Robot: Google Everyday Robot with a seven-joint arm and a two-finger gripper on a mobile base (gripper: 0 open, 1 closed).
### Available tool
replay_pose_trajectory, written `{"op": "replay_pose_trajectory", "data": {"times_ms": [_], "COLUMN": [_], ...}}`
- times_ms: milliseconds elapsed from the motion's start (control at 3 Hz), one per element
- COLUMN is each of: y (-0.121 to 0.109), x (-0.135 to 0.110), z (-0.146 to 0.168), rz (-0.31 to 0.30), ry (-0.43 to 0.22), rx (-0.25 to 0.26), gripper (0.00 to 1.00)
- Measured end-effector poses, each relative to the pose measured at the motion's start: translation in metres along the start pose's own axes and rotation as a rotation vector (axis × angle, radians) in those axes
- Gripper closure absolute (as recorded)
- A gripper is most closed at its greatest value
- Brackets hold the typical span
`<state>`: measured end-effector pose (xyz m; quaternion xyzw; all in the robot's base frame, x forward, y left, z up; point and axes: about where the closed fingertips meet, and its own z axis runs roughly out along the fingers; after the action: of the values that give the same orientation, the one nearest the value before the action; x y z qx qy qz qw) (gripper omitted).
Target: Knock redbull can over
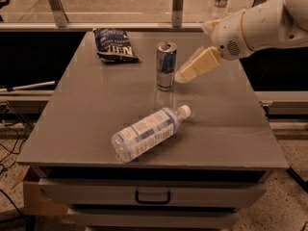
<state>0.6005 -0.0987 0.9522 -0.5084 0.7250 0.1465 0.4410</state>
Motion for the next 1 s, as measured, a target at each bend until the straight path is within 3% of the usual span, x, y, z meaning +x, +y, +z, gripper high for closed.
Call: {"op": "replay_pose_trajectory", "data": {"times_ms": [333, 1000], "y": [0.003, 0.0], "x": [-0.001, 0.008], "z": [0.022, 0.053], "rz": [0.048, 0.082], "ry": [-0.038, -0.16], "rx": [-0.019, -0.034], "gripper": [0.0, 0.0]}}
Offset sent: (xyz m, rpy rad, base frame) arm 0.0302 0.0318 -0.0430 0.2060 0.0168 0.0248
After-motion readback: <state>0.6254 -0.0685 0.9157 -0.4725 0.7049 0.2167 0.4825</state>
